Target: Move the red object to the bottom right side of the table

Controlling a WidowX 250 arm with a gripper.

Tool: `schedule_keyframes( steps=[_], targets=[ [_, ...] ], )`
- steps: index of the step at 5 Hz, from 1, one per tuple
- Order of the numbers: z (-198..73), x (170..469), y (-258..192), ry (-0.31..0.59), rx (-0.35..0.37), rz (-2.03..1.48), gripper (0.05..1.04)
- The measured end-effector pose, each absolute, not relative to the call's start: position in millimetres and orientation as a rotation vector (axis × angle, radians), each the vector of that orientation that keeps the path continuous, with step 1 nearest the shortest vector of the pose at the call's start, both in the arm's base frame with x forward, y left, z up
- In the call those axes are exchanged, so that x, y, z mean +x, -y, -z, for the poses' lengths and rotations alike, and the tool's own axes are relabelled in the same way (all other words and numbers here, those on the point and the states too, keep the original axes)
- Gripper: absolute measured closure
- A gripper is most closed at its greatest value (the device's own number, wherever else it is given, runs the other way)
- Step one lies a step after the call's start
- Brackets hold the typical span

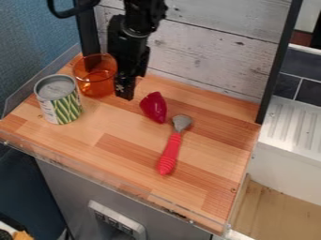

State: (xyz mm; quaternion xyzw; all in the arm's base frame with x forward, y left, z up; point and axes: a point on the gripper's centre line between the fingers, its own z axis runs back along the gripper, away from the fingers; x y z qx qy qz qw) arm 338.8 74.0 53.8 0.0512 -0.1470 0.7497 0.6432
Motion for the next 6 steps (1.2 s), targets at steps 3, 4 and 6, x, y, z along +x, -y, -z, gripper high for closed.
schedule_keyframes(
  steps=[3,4,6],
  targets=[
    [-16,349,-46,0.312,0.201,-1.449,0.083],
    [-2,351,-44,0.270,0.223,-1.432,0.135],
    [-2,358,-45,0.297,0.207,-1.466,0.220]
  ],
)
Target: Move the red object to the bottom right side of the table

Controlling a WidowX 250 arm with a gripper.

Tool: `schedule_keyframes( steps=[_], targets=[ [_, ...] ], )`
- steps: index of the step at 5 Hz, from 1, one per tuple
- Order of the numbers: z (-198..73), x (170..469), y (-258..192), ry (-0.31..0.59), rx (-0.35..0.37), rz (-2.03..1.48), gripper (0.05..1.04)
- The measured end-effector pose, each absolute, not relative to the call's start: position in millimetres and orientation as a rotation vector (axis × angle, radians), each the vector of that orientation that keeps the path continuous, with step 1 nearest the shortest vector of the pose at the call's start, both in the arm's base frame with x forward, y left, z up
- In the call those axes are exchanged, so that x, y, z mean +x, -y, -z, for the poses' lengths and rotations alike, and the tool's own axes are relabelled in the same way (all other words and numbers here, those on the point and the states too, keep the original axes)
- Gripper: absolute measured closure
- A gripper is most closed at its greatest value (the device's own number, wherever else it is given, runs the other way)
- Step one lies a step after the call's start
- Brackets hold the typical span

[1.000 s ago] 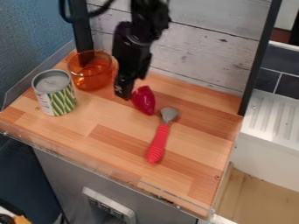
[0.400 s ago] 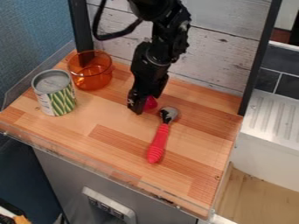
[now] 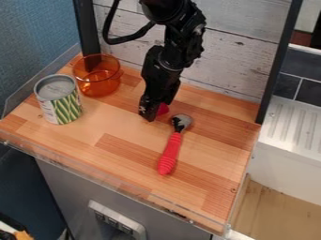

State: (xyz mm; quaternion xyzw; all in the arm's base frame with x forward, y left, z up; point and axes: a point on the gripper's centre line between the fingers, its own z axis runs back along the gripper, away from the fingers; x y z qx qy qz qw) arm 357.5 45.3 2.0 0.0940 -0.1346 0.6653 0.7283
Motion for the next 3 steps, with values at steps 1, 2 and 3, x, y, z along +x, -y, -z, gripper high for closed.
schedule_keyframes(
  steps=[1,2,3],
  targets=[
    [-2,357,-46,0.299,0.213,-1.480,0.220],
    [-1,352,-45,0.277,0.202,-1.514,0.220],
    [-15,347,-45,0.279,0.165,-1.559,0.220]
  ],
)
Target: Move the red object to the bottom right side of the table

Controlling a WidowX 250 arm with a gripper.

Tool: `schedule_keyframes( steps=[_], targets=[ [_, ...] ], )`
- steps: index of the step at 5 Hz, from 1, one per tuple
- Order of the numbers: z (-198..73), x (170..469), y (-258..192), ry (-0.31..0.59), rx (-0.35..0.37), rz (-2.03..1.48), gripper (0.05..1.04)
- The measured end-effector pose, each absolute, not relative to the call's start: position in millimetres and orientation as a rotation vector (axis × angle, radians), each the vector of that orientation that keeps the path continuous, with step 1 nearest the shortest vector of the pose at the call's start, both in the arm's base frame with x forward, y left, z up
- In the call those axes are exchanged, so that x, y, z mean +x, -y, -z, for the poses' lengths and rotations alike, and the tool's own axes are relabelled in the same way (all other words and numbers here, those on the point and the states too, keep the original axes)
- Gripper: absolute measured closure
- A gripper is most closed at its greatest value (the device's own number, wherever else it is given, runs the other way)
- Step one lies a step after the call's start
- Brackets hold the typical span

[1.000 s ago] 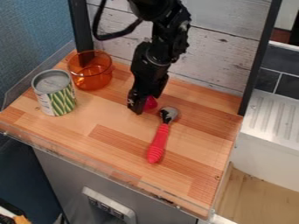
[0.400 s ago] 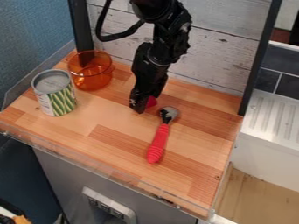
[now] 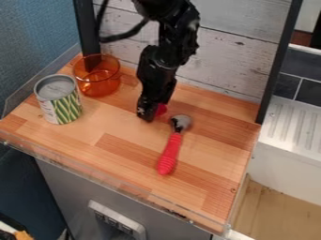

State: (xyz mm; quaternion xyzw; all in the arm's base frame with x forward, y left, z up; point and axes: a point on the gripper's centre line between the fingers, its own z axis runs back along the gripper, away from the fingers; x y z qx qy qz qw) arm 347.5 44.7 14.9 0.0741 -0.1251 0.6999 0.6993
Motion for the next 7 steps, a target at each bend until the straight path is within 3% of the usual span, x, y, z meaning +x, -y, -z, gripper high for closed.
schedule_keyframes(
  steps=[2,4,7],
  targets=[
    [-38,343,-36,0.313,0.108,-1.590,0.220],
    [-49,322,11,0.288,0.065,-1.538,0.220],
    [-33,297,80,0.279,0.056,-1.376,0.220]
  ],
)
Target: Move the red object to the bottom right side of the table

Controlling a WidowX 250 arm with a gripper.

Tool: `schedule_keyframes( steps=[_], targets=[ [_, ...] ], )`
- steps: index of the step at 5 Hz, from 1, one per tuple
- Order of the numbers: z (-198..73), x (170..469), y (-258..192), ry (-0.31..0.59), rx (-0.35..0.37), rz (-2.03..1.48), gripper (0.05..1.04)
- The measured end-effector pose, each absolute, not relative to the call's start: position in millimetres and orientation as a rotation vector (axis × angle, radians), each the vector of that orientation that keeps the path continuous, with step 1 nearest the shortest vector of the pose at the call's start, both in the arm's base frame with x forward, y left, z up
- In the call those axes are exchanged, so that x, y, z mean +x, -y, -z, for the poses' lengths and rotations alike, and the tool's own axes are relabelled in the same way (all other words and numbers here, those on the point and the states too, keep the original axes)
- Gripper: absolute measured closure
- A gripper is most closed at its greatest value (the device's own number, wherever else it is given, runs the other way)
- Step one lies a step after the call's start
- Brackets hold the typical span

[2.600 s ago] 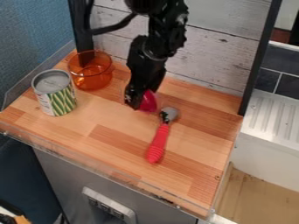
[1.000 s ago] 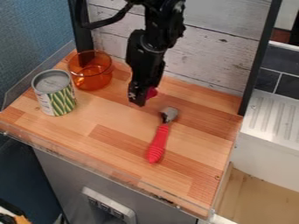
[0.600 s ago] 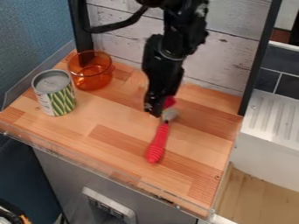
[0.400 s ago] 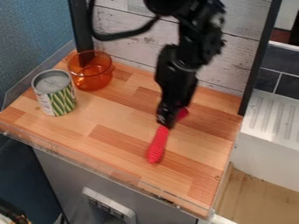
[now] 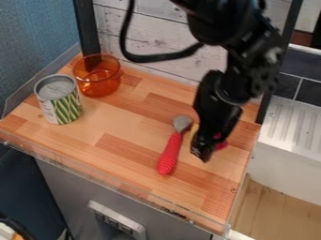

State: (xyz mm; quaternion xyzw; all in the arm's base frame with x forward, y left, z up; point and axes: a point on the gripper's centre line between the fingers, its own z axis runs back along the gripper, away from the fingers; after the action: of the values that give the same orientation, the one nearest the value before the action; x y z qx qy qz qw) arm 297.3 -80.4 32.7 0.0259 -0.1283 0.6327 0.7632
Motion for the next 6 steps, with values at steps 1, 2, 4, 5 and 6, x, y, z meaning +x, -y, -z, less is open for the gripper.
schedule_keyframes(
  steps=[1,2,4,5,6],
  targets=[
    [-21,291,83,0.255,0.073,-1.354,0.220],
    [-5,288,83,0.220,0.101,-1.329,0.220],
    [1,283,81,0.183,0.103,-1.267,0.159],
    [4,274,83,0.175,0.128,-1.243,0.076],
    [-6,271,85,0.197,0.127,-1.239,0.081]
  ],
)
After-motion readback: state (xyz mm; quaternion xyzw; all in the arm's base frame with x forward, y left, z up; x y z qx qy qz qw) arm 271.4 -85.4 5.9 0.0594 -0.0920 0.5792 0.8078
